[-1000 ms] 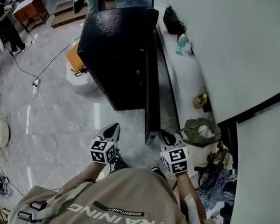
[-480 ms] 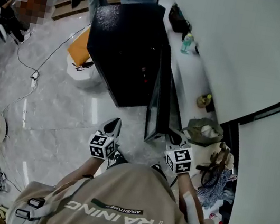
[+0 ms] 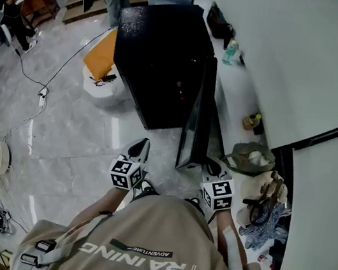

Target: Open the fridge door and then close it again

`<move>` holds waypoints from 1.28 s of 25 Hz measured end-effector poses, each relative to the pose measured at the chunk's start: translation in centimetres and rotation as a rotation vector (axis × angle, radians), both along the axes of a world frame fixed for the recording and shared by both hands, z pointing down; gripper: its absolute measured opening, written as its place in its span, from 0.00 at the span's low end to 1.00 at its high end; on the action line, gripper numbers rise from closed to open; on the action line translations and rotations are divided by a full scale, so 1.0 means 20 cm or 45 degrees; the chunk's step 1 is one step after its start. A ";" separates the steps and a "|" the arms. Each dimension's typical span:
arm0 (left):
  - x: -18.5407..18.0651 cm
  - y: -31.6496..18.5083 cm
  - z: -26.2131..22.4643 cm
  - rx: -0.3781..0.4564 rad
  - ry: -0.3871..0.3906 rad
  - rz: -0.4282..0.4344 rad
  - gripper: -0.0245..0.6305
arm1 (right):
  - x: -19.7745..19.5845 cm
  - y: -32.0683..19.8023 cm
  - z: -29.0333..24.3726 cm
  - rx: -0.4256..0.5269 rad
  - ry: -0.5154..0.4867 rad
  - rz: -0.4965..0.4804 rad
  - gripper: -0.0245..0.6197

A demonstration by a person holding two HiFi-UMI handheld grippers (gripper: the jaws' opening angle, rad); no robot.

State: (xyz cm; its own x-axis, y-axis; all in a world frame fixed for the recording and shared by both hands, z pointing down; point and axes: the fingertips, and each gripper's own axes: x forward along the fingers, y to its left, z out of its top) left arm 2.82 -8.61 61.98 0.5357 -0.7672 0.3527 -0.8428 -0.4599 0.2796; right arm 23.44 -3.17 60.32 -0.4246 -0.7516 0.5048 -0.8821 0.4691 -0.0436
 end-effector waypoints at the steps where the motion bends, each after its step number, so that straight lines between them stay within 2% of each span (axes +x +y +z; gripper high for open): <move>1: -0.01 -0.01 -0.01 0.010 0.005 0.008 0.04 | -0.02 0.00 0.00 0.004 -0.003 0.004 0.03; 5: -0.04 -0.04 -0.08 0.065 0.079 0.072 0.04 | -0.08 -0.03 -0.01 0.035 -0.020 0.035 0.03; 13: -0.16 -0.07 -0.20 0.181 0.162 0.183 0.04 | -0.20 -0.07 0.00 0.096 -0.088 0.126 0.03; 24: -0.39 -0.05 -0.25 0.266 0.200 0.201 0.04 | -0.37 -0.13 0.02 0.143 -0.113 0.138 0.03; 32: -0.47 0.01 -0.32 0.322 0.247 0.207 0.04 | -0.52 -0.17 0.04 0.140 -0.109 0.087 0.03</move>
